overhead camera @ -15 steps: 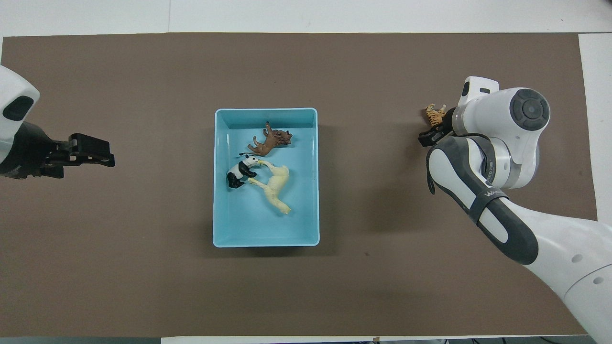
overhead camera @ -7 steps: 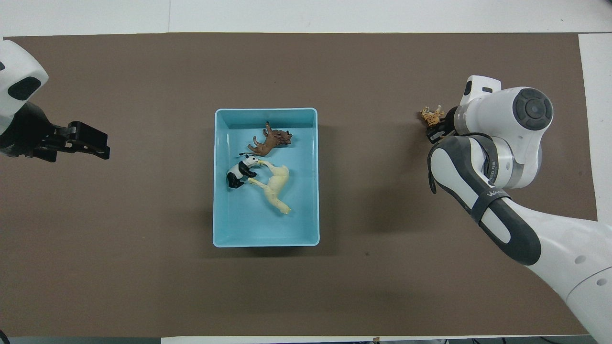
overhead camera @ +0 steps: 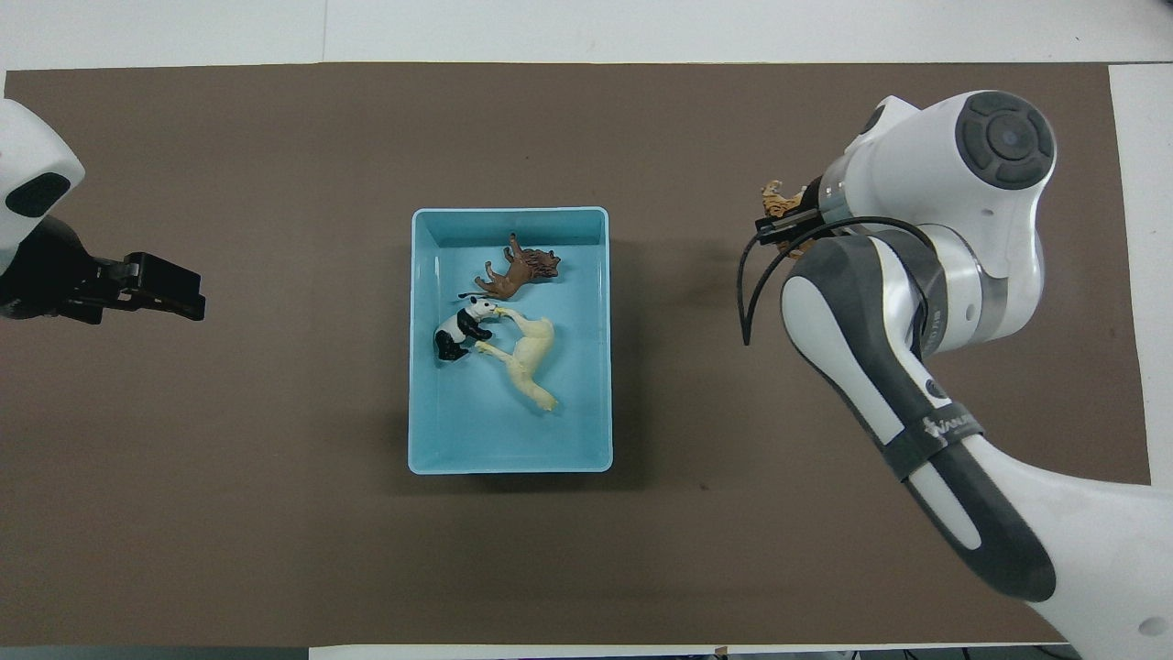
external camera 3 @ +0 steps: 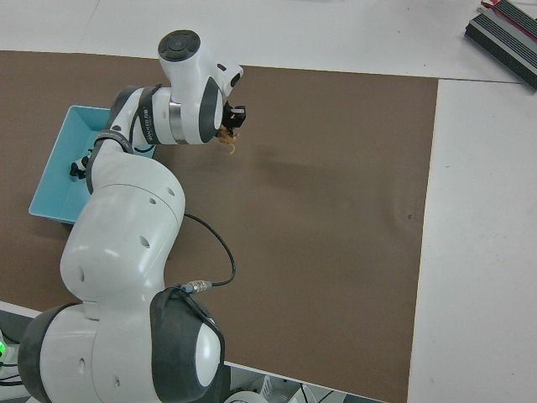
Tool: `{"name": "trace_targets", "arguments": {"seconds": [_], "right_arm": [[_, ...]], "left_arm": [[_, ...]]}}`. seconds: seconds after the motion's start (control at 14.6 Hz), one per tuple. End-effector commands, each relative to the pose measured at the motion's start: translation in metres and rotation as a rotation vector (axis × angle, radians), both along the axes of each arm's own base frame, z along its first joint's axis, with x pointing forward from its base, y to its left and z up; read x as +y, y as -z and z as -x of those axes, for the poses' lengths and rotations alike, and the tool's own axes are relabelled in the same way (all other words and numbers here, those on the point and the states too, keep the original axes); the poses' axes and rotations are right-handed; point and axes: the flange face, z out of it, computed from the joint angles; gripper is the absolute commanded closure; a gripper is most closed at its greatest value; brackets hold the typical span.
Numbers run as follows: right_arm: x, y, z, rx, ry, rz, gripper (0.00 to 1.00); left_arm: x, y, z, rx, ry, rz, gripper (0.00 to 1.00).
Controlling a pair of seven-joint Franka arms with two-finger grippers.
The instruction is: Put all toys into storage box
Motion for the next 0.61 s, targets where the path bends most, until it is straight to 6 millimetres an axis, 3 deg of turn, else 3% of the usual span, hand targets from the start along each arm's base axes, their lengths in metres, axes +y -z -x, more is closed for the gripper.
{"name": "trace_targets", "arguments": {"seconds": [0.0, 0.2, 0.34, 0.41, 0.55], "right_arm": [[0.064, -0.019, 0.004, 0.010, 0.148, -0.050, 1.00], [0.153, -0.021, 0.041, 0.021, 0.239, -0.092, 1.00], [0.204, -0.003, 0.063, 0.025, 0.261, -0.107, 1.00], [0.224, 0.012, 0.071, 0.037, 0.269, -0.101, 1.00], [0.254, 0.017, 0.072, 0.023, 0.250, -0.105, 0.96]], "left_arm": [[-0.001, 0.001, 0.007, -0.025, 0.016, -0.011, 0.00], [0.005, 0.001, 0.006, -0.025, 0.003, -0.011, 0.00], [0.005, 0.001, 0.006, -0.025, 0.005, -0.011, 0.00], [0.005, 0.001, 0.006, -0.027, 0.005, -0.010, 0.00], [0.005, 0.001, 0.006, -0.027, 0.005, -0.010, 0.00]]}}
